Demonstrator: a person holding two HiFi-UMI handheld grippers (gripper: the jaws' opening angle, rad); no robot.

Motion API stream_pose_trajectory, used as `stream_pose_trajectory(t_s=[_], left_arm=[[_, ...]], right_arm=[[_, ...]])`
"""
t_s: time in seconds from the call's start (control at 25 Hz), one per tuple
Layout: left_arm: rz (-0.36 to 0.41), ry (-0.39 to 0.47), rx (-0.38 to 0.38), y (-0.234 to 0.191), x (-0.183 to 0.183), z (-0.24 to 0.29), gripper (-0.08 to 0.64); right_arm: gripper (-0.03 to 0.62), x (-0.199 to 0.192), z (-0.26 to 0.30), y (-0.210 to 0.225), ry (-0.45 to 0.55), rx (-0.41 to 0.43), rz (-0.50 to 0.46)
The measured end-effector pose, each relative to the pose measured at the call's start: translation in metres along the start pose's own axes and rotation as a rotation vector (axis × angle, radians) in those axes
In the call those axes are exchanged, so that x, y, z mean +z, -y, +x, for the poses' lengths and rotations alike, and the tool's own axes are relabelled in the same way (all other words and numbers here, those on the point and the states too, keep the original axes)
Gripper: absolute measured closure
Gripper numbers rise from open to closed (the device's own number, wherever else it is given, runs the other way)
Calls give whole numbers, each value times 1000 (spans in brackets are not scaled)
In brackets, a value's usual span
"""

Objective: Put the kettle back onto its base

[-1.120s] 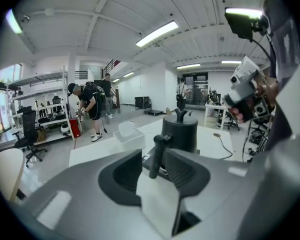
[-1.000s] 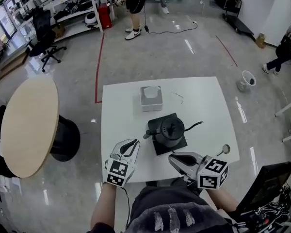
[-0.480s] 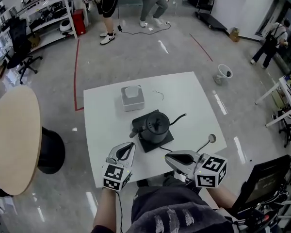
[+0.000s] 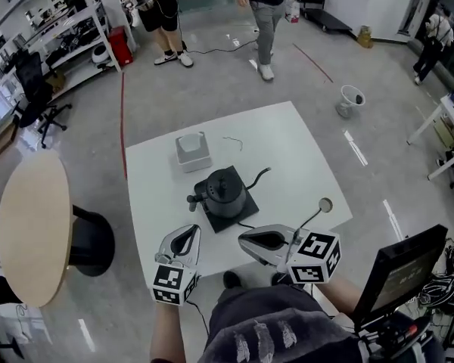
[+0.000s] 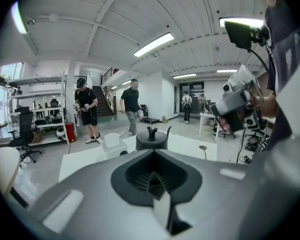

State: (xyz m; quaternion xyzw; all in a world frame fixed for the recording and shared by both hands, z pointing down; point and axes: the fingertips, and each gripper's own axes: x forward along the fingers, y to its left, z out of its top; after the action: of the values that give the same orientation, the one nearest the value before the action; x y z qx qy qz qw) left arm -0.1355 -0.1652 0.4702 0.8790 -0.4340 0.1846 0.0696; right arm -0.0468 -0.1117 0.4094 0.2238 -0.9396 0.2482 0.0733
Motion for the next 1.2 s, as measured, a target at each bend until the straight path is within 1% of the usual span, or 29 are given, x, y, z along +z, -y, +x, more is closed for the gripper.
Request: stream_pose_trajectory(t_s=[0.12, 0.24, 0.32, 0.48, 0.64, 0.76, 0.92, 1.04, 1.2], left_arm=[[22, -15, 6, 21, 9, 3, 558], [25, -29, -21, 56, 16, 13, 558], [44, -32, -27, 76, 22, 20, 558], [89, -12, 0, 108, 38, 26, 559], [83, -8, 35, 142, 46, 16, 559], [82, -36, 59, 163, 37, 11, 559], [82, -59, 112, 177, 25, 3, 559], [77, -94, 123, 188, 10, -8, 558], [67, -116, 131, 193, 1, -21, 558]], right_arm=[[591, 0, -23, 1, 28, 24, 15], [591, -7, -56, 3, 50, 17, 41], [591, -11, -73, 8, 66, 21, 50], [591, -20, -101, 14, 73, 56, 44], [591, -24, -129, 5, 54, 90, 30], [591, -27, -143, 4, 47, 124, 22], [591, -40, -145, 9, 23, 181, 27], [591, -53, -143, 2, -2, 215, 52], [591, -54, -142, -13, -8, 238, 47]])
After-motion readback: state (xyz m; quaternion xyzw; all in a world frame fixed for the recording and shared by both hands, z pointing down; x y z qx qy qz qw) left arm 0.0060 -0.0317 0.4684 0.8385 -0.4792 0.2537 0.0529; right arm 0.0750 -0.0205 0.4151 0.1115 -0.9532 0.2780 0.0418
